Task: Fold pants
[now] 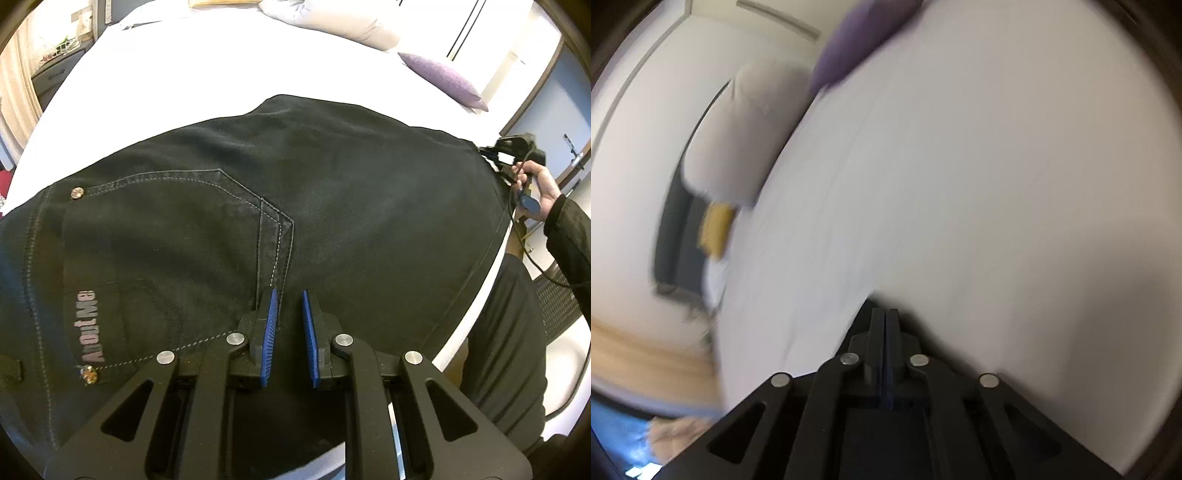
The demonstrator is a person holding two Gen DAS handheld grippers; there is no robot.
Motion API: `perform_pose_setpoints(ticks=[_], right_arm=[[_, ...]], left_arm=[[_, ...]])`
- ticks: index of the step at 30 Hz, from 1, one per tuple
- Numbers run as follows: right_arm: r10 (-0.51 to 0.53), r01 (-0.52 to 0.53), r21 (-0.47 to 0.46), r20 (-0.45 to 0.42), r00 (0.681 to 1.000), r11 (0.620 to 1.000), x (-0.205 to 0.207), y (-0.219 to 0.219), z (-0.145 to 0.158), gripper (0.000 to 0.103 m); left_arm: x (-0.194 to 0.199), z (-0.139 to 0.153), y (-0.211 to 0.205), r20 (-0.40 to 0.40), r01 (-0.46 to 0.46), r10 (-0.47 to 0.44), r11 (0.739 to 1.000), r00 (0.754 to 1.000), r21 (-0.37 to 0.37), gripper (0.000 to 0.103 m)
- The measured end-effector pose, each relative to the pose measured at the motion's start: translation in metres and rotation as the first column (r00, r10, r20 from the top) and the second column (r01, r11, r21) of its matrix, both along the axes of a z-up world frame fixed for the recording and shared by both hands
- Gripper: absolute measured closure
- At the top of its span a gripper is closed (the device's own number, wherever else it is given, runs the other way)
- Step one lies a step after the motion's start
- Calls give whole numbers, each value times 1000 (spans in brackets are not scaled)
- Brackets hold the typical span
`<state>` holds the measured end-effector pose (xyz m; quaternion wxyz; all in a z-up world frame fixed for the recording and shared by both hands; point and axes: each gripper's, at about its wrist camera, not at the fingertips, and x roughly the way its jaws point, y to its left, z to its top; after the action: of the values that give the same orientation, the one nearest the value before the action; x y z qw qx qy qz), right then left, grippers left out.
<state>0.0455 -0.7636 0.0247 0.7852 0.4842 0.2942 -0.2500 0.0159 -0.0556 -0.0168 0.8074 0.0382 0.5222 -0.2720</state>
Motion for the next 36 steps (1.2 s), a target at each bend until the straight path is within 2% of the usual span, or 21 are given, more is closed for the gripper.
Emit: perform_pose_setpoints(ticks=[1,2,4,5,7,8,10,11,12,13,16,17,19,20,22,24,27,28,30,33,36], right_arm=[[-35,35,-32,5,999,999,-10,5,12,77],[-20,21,-9,60,998,1000,-13,14,19,75],[72,-85,66,180,981,994,-10,49,27,75],[158,-181,86,224,962,980,-10,77,28,75],[314,-356,122,271,910,927,-2,134,21,75],[383,-434,158,271,883,887,3,168,9,75],[473,-521,252,229,851,815,13,222,-26,76],[495,-533,267,200,846,803,21,239,-40,88],[502,-532,249,178,846,809,27,250,-46,103],[496,-520,221,161,854,825,31,252,-48,103],[449,-490,256,205,870,833,28,233,-51,103],[438,-470,228,179,881,853,18,221,-50,103],[408,-430,186,146,901,884,43,209,-42,103],[384,-404,178,138,913,897,10,189,-41,103],[324,-344,179,134,937,922,3,170,-40,103],[267,-288,170,133,954,942,-16,142,-40,103],[216,-233,152,117,969,961,-52,115,-32,102],[209,-222,142,105,972,965,-57,118,-27,98],[246,-258,117,105,964,959,-62,135,-13,72],[349,-374,133,178,920,918,-69,168,-1,66],[501,-545,171,241,831,821,-51,233,-1,66]], left_arm=[[-2,4,0,7,-3,3,1000,1000,5,89],[-4,8,0,15,-4,4,1000,1000,6,89],[-9,18,0,30,-6,7,1000,1000,-20,89],[-11,25,-2,44,-2,4,999,999,-45,89],[-9,38,-11,71,23,-17,997,997,-79,89],[-5,43,-19,89,45,-37,996,995,-82,89],[7,44,-33,102,72,-64,995,993,-70,89],[16,40,-39,94,79,-72,994,993,-76,89],[25,35,-40,83,77,-70,994,994,-83,89],[33,27,-37,74,60,-55,995,996,-77,89],[52,4,-8,33,-20,22,998,999,-66,89],[56,-1,7,22,-52,53,996,998,-76,89],[62,-10,43,-4,-110,110,986,994,-127,89],[63,-13,66,-12,-145,145,978,989,-153,89],[63,-15,94,-6,-172,174,970,985,-170,89],[61,-16,113,-13,-163,164,961,986,-223,89],[56,-14,121,14,-124,131,966,991,-226,89],[54,-13,122,23,-117,125,968,992,-224,89],[49,-8,126,36,-119,129,969,991,-217,89],[39,10,119,83,-146,162,974,983,-174,89],[40,34,106,115,-135,162,968,980,-214,89]])
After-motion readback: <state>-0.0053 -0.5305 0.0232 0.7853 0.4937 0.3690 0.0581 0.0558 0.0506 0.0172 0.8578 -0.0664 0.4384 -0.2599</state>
